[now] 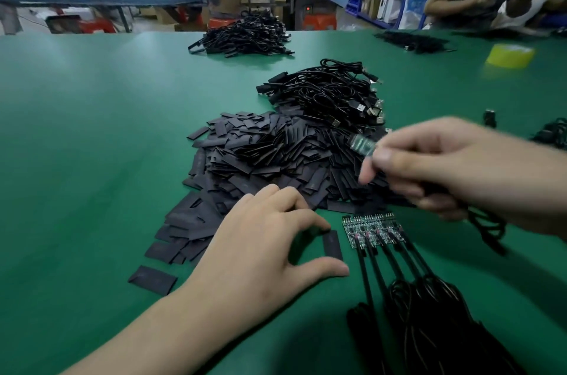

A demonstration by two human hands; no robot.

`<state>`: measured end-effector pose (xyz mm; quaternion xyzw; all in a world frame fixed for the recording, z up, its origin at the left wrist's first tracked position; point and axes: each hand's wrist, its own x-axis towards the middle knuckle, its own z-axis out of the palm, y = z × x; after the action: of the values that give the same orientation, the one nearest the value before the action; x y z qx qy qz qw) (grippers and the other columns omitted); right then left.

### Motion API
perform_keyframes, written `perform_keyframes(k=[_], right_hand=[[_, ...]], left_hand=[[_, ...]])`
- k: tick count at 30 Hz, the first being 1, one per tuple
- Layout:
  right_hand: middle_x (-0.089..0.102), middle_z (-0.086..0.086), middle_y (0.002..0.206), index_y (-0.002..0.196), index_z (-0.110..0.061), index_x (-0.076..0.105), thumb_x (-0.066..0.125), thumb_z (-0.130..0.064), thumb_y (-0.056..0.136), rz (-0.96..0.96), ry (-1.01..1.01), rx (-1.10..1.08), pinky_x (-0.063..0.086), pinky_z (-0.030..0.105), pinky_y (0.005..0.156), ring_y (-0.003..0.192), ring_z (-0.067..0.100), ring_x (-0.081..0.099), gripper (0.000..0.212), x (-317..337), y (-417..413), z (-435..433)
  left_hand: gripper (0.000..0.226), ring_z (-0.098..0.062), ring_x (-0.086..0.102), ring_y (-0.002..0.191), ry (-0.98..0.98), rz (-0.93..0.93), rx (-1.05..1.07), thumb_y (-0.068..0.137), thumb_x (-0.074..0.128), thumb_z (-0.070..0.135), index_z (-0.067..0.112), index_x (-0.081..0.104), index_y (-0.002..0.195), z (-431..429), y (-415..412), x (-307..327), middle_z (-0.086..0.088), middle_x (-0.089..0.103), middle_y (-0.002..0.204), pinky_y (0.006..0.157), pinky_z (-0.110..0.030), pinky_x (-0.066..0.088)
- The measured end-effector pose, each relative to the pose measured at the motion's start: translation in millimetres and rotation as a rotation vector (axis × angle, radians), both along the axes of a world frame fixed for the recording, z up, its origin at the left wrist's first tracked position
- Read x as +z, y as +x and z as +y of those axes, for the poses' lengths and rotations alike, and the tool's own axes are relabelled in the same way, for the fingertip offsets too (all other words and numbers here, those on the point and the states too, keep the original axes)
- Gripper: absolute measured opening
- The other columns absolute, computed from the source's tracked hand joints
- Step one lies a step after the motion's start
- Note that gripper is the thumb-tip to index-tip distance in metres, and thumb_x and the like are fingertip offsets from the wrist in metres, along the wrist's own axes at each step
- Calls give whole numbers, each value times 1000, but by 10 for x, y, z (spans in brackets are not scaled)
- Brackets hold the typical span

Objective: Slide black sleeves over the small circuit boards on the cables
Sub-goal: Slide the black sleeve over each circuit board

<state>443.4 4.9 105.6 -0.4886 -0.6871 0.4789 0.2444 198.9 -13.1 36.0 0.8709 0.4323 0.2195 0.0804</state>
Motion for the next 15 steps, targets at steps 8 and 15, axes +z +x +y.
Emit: perform_keyframes(k=[8,15], right_hand=[[34,-6,54,95,-19,75,70,-44,91,41,-31,-40,22,18,41,43,11,24,25,-392,-315,-81],[42,-8,54,92,-14,74,73,-35,88,109,182,-188,22,12,40,43,3,28,21,-501,-438,-130]], left_hand=[[43,4,69,76,-45,-423,-66,75,86,31,30,71,114,-20,-49,27,18,72,82,75,-12,51],[45,-5,68,71,-120,-612,8,75,87,21,32,71,116,-23,-42,-2,13,71,80,72,-13,51]])
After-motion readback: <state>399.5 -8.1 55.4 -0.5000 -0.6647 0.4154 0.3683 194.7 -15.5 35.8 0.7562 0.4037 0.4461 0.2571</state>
